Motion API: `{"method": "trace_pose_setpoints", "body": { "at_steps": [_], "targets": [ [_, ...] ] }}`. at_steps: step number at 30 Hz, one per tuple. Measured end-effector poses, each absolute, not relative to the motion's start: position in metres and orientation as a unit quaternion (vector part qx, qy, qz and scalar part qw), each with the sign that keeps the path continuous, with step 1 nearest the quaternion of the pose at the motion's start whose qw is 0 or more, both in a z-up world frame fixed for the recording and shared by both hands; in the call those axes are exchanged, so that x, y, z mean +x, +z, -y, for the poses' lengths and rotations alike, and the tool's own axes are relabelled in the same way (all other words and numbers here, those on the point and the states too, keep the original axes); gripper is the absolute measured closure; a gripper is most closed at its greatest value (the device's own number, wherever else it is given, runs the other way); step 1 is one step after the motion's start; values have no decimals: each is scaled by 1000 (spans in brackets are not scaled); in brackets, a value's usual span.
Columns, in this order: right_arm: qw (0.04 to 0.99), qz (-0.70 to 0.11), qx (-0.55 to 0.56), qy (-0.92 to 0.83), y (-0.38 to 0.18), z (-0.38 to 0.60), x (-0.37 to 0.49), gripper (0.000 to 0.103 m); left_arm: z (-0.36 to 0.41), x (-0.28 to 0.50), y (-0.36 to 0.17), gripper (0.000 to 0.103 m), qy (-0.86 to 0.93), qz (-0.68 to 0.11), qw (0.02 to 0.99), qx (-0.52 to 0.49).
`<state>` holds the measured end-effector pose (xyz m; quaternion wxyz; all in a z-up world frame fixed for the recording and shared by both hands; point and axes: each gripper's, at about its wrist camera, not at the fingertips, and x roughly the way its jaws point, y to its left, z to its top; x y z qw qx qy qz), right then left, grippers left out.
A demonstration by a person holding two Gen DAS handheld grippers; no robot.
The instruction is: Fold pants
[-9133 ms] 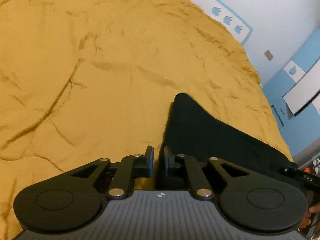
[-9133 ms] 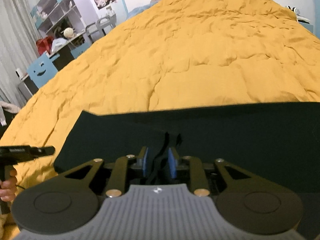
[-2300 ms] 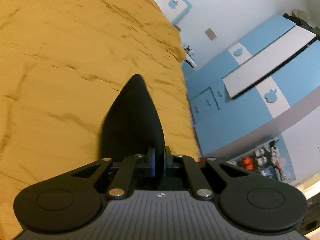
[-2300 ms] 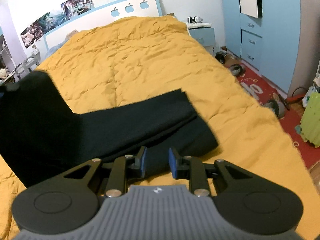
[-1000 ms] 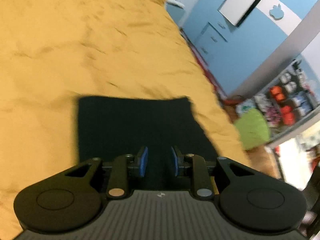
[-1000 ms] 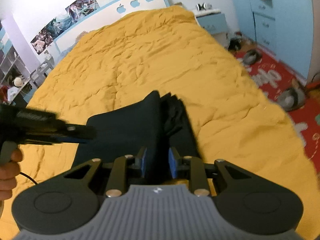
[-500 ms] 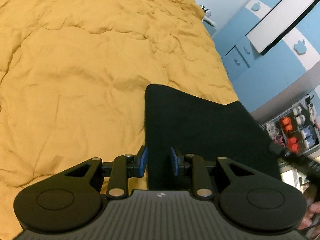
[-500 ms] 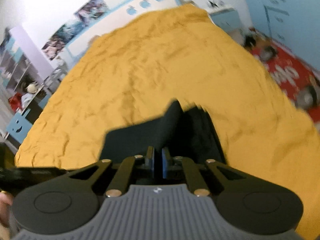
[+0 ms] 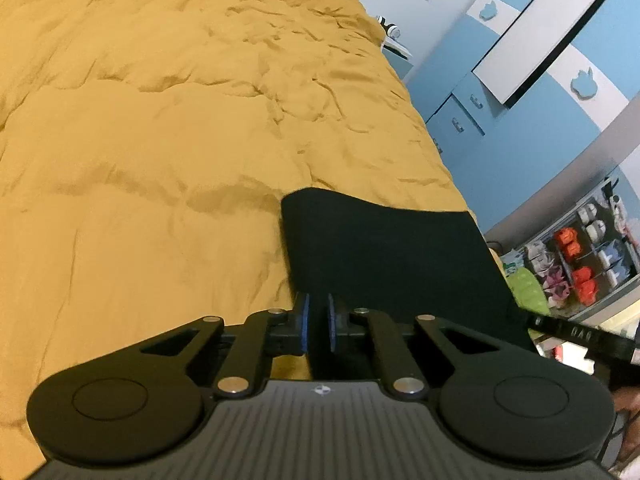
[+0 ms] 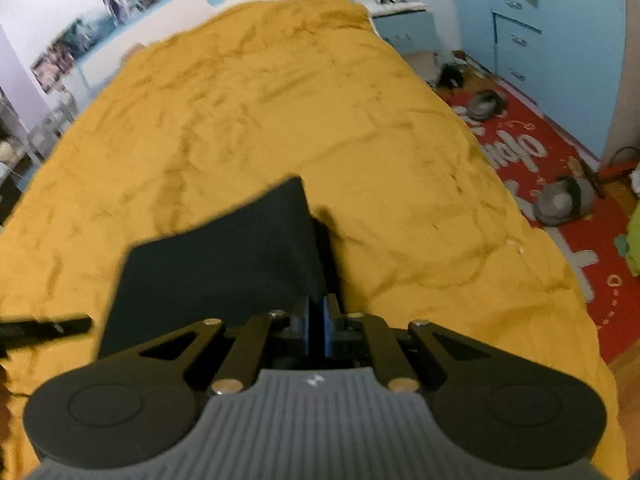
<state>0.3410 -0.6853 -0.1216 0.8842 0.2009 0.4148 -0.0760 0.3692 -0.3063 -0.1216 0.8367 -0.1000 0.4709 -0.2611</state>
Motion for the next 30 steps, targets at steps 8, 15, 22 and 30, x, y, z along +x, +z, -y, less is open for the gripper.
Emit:
{"method": "trace_pose_setpoints", "body": {
  "at_steps": [8,15,22,30],
  "targets": [
    [910,-371,173,-70,-92,681,342,91,318,396,-107,95,-277,-436,853,-73],
    [911,-384,137,-66,-122,659,379,97,345,413,-139,99,-266,-437,858,-47],
    [899,-407,117,-109,-145,670,380,103,345,424,-156,99,-223,-445,867,-6],
    [911,-366,162,-100,-97,681,317,83,319,385,-108,99,-252,-441,861,-3]
  ]
}}
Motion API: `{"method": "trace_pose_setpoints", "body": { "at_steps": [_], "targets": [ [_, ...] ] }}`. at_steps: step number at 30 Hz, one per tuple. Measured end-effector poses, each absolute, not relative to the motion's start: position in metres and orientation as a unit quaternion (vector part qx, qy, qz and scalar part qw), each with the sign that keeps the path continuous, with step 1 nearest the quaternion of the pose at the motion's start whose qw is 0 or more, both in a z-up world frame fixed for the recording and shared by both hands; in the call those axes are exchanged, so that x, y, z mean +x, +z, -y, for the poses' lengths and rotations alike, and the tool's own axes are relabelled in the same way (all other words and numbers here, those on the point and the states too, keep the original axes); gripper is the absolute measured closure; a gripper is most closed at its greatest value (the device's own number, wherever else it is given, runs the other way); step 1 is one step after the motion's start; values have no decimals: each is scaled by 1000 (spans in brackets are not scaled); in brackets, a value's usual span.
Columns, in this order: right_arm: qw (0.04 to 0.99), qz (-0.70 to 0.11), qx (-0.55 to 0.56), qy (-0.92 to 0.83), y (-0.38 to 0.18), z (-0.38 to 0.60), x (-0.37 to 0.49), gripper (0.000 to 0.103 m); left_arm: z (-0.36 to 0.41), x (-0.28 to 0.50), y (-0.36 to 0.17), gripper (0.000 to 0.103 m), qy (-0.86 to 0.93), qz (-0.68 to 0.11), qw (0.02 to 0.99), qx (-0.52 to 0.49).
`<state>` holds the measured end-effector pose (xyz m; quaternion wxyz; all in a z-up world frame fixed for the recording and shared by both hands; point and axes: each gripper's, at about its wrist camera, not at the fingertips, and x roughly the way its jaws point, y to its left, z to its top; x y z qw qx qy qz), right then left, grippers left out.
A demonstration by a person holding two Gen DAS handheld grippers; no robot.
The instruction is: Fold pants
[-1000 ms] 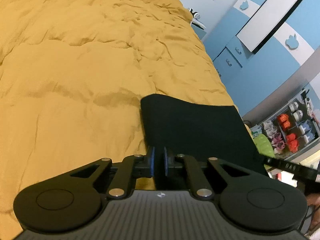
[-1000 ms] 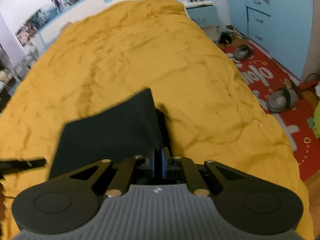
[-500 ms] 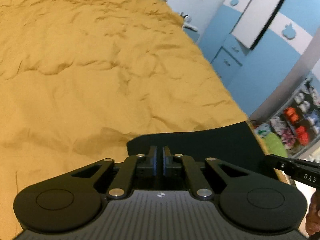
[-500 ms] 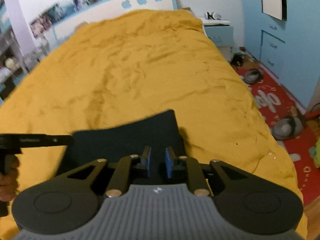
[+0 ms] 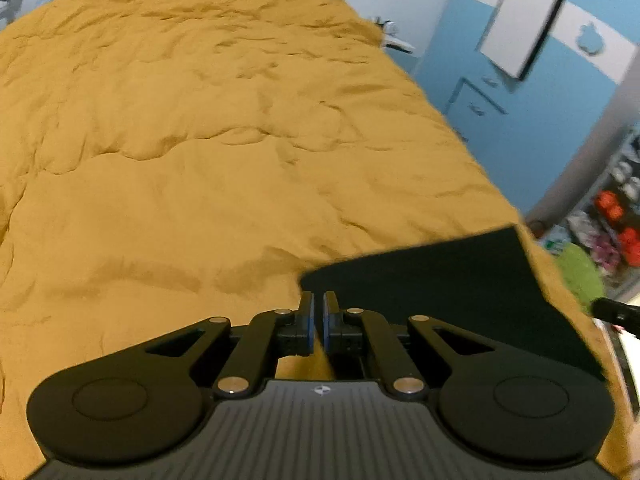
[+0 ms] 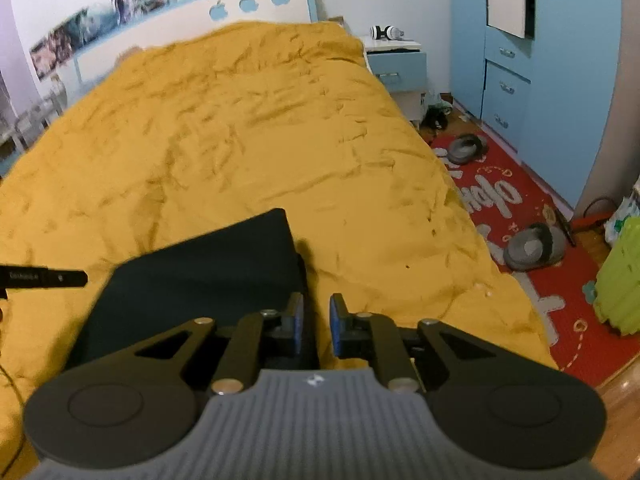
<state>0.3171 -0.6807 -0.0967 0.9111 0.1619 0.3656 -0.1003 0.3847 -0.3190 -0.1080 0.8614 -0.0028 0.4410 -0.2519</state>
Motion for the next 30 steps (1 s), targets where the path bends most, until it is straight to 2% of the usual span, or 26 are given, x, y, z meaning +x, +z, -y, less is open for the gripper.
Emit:
{"method": "trace_pose_setpoints", "body": {
  "at_steps": [5,9,10,11,18,23,25,29,30],
  "targets": [
    [904,-359,212,-96,-96,672,277,82,306,333,-87,99,-302,-456,836,-44],
    [894,-365,242,-96,-112,667,262,80,312,291,-92,99,-329,-461,824,-30],
    [892,-366,246,-97,-117,666,259,82,313,282,-98,99,-332,-466,820,-24],
    [891,-368,246,-98,-121,666,258,94,315,276,-105,99,-334,-473,815,-21],
    [876,-392,254,-116,-154,672,258,100,320,264,-160,99,-304,-529,793,-2],
    [875,-397,247,-129,-151,669,251,99,307,256,-159,99,-297,-536,791,0],
    [876,-395,242,-134,-146,668,244,94,300,252,-149,99,-294,-535,792,5],
    [883,-376,252,-126,-130,670,229,93,278,240,-116,99,-290,-523,801,29],
    [885,-371,251,-124,-125,669,226,88,268,236,-108,99,-290,-518,804,30]
  ]
}}
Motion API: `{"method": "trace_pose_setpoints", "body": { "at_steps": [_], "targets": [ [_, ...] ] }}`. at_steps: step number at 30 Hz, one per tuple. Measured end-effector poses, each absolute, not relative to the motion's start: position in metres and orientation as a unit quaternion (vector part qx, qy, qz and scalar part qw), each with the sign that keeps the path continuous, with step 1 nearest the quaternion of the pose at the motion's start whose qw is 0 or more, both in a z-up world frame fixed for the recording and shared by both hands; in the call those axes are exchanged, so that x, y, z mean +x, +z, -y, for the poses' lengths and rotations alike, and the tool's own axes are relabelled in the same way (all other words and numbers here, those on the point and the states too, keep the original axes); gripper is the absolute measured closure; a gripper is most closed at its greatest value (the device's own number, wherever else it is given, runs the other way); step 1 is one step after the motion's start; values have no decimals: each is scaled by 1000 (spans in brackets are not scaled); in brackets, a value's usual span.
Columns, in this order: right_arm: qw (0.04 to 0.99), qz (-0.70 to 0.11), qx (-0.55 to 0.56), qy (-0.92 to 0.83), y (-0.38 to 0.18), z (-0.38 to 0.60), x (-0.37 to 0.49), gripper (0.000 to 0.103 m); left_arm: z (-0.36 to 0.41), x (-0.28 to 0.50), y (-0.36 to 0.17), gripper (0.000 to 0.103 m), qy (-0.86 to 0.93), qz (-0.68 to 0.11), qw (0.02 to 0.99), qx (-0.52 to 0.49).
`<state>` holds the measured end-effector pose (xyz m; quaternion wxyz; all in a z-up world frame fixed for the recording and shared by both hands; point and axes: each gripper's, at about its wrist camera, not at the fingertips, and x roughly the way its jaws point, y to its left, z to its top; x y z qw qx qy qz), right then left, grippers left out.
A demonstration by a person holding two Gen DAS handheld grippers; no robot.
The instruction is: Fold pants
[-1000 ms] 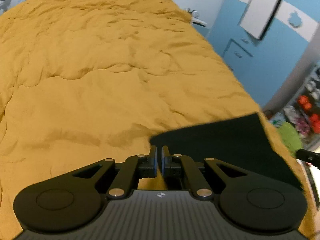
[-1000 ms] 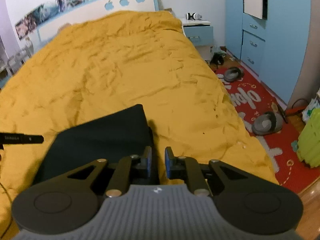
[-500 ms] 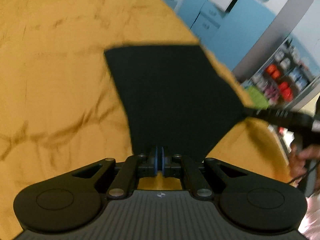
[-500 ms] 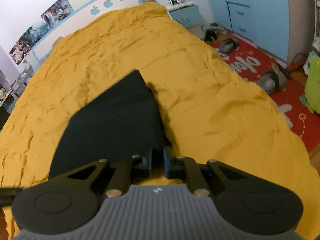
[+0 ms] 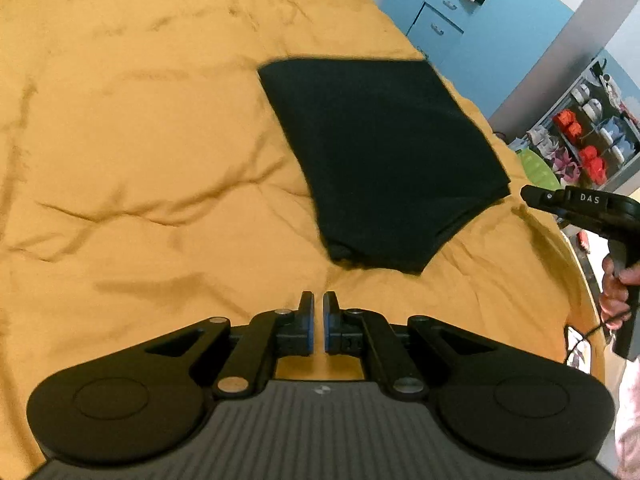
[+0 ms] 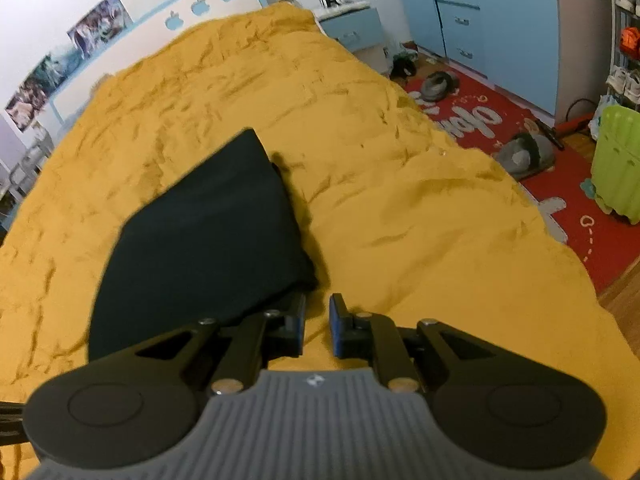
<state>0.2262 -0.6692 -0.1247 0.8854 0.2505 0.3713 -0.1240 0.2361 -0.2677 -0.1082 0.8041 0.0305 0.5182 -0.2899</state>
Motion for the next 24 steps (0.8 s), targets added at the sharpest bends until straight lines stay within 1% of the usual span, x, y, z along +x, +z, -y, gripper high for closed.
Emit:
{"method": "trace_pose_setpoints", "body": {
  "at_steps": [1,2,4,6,7,8,9,10,11,12,14,16,21,24],
  "targets": [
    [888,-366,250,-119,-119,669,223,85,261,233,-96,98,-289,-511,809,31],
    [892,-360,249,-113,-114,668,221,79,254,231,-83,98,-289,-503,814,30],
    [899,-349,247,-101,-103,664,216,78,243,230,-58,95,-287,-485,826,24],
    [902,-341,250,-89,-94,663,214,69,233,231,-31,82,-287,-471,834,3],
    [902,-339,254,-82,-91,662,213,67,229,234,-19,79,-284,-469,836,-13],
    [902,-339,258,-76,-87,662,213,63,223,235,-5,74,-282,-469,836,-34],
    [902,-339,259,-71,-83,662,213,56,219,235,6,65,-284,-465,837,-52],
    [902,-338,258,-68,-80,662,214,54,216,236,16,58,-286,-458,839,-65],
    [904,-338,254,-66,-77,662,215,48,213,237,25,47,-288,-449,842,-77],
    [904,-339,252,-65,-75,663,218,43,213,239,29,40,-284,-448,844,-84],
    [901,-341,260,-64,-76,668,226,41,219,250,28,39,-276,-446,847,-92],
    [895,-338,283,-65,-82,676,233,41,227,262,14,37,-274,-444,846,-110],
    [883,-335,325,-59,-103,693,254,41,248,302,-48,36,-256,-445,842,-167],
    [879,-338,331,-58,-119,700,268,41,263,322,-84,33,-253,-462,831,-178]
  ]
}}
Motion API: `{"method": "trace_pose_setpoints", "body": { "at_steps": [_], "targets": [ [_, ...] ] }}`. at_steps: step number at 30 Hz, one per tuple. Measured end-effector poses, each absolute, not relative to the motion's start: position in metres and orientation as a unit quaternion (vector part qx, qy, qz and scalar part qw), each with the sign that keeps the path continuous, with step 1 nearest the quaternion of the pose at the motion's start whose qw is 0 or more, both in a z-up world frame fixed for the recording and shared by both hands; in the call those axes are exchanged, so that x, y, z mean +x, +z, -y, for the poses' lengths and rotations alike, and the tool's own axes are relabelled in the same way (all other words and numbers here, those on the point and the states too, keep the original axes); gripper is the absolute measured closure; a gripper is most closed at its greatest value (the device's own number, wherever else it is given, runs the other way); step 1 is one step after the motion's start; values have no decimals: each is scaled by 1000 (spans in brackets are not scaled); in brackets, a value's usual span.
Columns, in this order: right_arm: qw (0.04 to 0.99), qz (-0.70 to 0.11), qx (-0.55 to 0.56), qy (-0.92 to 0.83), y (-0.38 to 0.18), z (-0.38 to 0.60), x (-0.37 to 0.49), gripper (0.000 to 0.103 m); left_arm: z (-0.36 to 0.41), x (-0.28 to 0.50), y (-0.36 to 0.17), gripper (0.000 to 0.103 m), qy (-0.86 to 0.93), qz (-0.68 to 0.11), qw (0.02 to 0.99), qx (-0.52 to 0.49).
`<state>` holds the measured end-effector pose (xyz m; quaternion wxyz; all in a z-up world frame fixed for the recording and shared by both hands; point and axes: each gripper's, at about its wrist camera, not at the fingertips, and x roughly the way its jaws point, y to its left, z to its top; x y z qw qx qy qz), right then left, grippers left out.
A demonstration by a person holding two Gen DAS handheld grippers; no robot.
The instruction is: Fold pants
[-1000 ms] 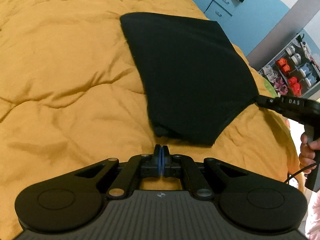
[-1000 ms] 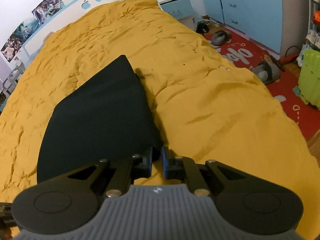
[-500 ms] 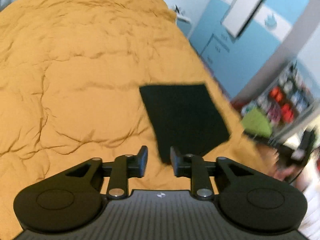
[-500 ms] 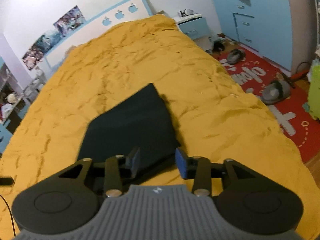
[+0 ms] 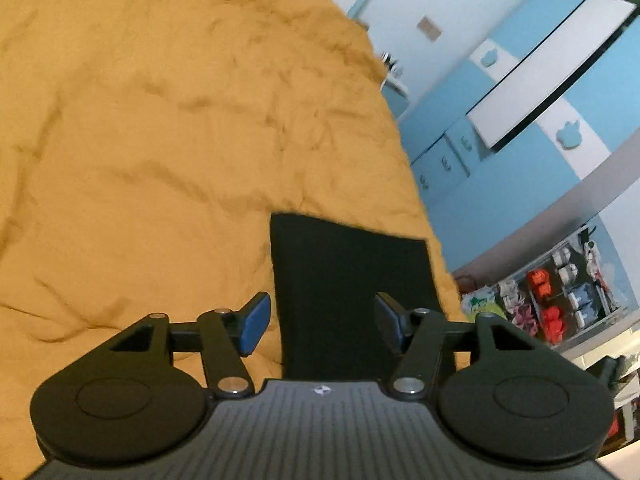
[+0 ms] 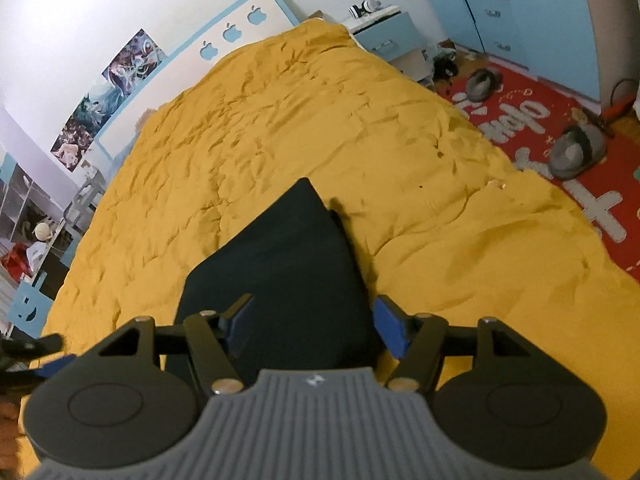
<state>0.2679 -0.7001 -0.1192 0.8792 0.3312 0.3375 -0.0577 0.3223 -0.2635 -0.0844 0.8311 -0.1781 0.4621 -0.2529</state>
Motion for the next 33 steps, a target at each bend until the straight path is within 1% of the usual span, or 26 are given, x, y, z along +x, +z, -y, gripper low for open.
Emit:
{"method": "trace_pose_setpoints", "body": {
  "at_steps": [4,8,14,19,22,23,24,25,26,27,28,30,31,33],
  "targets": [
    [871,-345,346,-55,-143,709,286,41,285,342,-128,33,-244,-495,813,-183],
    [864,-356,353,-47,-164,717,303,41,294,350,-155,31,-246,-503,808,-182],
    [855,-362,370,-21,-189,724,321,41,289,366,-177,27,-257,-510,795,-203],
    [851,-365,377,-4,-198,724,338,40,287,373,-186,27,-274,-508,787,-216],
    [852,-365,375,6,-200,722,345,42,285,377,-191,29,-284,-506,782,-228],
    [851,-366,378,8,-201,723,347,45,285,378,-193,31,-287,-504,781,-229],
    [849,-365,382,11,-202,723,349,51,286,379,-194,35,-290,-503,780,-232],
    [845,-364,391,17,-203,724,352,55,286,380,-195,37,-293,-503,779,-234],
    [842,-364,399,21,-205,724,354,61,286,381,-195,41,-296,-503,777,-236],
    [839,-365,402,21,-206,723,356,64,287,382,-195,46,-299,-502,776,-238],
    [839,-366,402,19,-207,722,358,65,287,383,-195,49,-301,-503,774,-241],
    [839,-367,401,16,-207,720,361,70,287,385,-197,61,-308,-506,767,-247],
    [839,-368,400,15,-206,720,361,71,285,386,-198,63,-308,-508,765,-250],
    [842,-369,394,14,-201,718,362,75,283,387,-198,73,-306,-510,761,-258]
  ]
}}
